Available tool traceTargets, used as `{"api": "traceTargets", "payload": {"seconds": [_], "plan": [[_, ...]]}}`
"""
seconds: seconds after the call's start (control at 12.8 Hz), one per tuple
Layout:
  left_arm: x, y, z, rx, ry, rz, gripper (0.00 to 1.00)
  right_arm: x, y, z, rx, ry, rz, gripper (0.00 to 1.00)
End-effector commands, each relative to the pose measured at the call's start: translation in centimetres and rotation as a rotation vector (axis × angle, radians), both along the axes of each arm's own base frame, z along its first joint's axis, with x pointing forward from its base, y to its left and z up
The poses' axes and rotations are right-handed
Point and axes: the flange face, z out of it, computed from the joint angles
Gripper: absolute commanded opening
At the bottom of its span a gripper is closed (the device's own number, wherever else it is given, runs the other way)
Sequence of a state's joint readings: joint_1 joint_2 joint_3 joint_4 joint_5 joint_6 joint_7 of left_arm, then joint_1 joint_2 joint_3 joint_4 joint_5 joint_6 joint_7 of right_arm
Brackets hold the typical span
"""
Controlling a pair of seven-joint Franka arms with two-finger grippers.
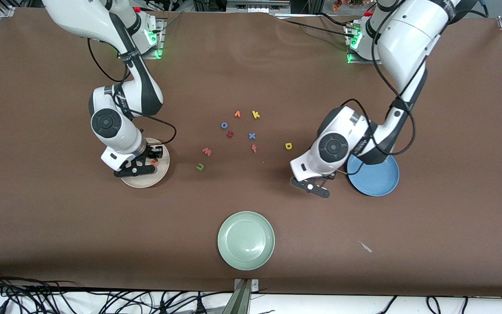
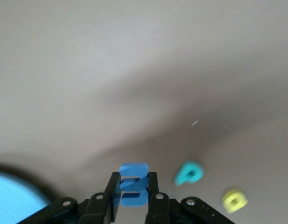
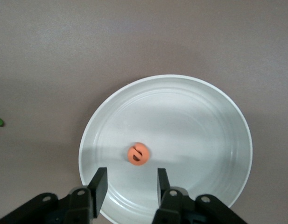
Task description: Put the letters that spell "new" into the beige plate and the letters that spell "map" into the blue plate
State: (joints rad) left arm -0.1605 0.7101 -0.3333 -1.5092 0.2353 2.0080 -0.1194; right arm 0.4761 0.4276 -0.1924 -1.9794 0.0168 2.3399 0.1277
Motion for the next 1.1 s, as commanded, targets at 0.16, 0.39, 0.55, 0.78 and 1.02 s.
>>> {"api": "traceTargets", "payload": {"seconds": [0.16, 0.39, 0.55, 0.78, 1.02], "plan": [[1.5, 7.7, 1.4, 0.026, 0.070, -0.145, 0.13, -0.6, 3.5, 0.6, 0.020, -0.027, -0.069, 0.52], [1.8, 9.1, 1.0, 0.017, 0.080, -0.151, 0.13, -0.7, 7.3, 0.1, 0.022, -0.050, -0.124, 0.52], [1.4, 7.8, 0.9, 0.024, 0.075, -0.161, 0.10, 0.0, 9.8, -0.2, 0.025, -0.076, -0.183, 0.56], [2.3, 12.4, 0.0, 0.021, 0.097, -0.183, 0.10, 1.3, 13.3, -2.2, 0.020, -0.100, -0.239, 0.56], [1.7, 14.2, -1.5, 0.046, 0.122, -0.196, 0.16, 1.9, 15.1, -4.1, 0.024, -0.114, -0.267, 0.56]]}}
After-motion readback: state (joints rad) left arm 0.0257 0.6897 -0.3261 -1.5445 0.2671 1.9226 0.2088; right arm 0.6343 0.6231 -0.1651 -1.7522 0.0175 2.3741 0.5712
